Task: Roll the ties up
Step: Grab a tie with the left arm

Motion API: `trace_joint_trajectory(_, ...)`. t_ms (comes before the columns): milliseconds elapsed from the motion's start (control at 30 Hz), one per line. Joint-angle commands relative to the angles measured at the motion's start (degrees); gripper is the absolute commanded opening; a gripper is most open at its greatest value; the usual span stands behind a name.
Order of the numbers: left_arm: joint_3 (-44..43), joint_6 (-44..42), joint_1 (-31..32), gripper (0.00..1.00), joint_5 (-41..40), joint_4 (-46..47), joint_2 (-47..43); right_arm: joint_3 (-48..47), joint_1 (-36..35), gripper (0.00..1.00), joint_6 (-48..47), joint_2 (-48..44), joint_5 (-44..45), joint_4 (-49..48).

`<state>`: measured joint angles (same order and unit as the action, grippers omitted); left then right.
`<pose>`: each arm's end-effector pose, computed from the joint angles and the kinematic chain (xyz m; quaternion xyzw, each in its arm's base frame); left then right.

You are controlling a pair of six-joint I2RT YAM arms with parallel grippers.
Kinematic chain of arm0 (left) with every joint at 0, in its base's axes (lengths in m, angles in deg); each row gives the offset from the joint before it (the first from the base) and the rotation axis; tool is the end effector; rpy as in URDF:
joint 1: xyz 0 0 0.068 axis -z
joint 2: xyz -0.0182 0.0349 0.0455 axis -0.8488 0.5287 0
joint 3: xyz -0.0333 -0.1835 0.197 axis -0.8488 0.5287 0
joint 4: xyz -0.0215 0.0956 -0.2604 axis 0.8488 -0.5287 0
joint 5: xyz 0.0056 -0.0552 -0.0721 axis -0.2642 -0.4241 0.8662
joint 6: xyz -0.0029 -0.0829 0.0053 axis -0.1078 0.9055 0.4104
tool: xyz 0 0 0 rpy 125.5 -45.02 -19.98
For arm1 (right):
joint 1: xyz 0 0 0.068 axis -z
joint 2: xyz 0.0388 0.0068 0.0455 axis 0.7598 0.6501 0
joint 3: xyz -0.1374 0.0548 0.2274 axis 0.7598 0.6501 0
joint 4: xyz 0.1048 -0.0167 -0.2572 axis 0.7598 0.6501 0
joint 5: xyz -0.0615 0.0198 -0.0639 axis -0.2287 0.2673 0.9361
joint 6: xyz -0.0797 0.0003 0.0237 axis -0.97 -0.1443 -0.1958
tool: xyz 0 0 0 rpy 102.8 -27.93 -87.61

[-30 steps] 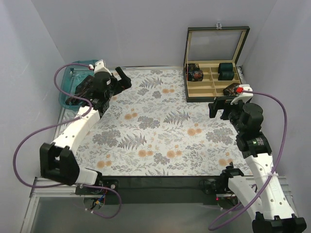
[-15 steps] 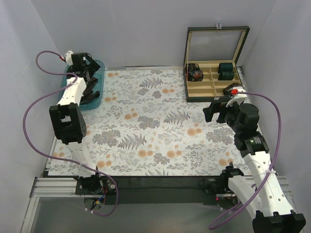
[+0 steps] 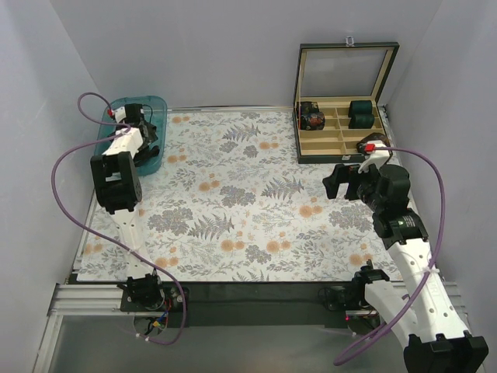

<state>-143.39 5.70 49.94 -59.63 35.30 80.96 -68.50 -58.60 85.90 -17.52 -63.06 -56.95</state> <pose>0.5263 0.1061 0.1463 -0.5944 0.7110 0.0353 0.3740 0.2247 0.0450 0.3123 -0.0503 0.7987 0.1320 0.5849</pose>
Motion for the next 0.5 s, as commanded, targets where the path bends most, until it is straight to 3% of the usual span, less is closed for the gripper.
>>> trace_joint_trajectory(0,-1.6,-4.2,-0.3,0.98,-3.0,-0.8,0.8,0.4,-0.3,0.98,-0.3,0.8,-1.7,1.0)
trace_joint_trajectory(167,-0.3,-4.2,-0.5,0.97,0.0,-2.0,3.8,-0.1,-0.3,0.98,-0.2,1.8,-2.4,2.6)
trace_joint_trajectory(300,1.3,-3.6,-0.5,0.80,2.7,-2.1,4.3,-0.3,-0.3,0.98,-0.4,1.6,-1.7,3.4)
trace_joint_trajectory(333,1.5,-3.8,-0.4,0.60,3.1,-2.1,4.3,-0.5,-0.3,0.98,-0.4,1.5,-1.7,3.5)
trace_joint_trajectory(433,1.5,-4.5,-0.5,0.28,4.0,-2.0,3.7,-0.6,-0.3,0.98,-0.4,1.2,-1.7,4.0)
trace_joint_trajectory(467,1.5,-5.0,-0.5,0.21,4.0,-1.7,3.3,-0.6,-0.3,0.98,-0.3,1.1,-1.7,4.1)
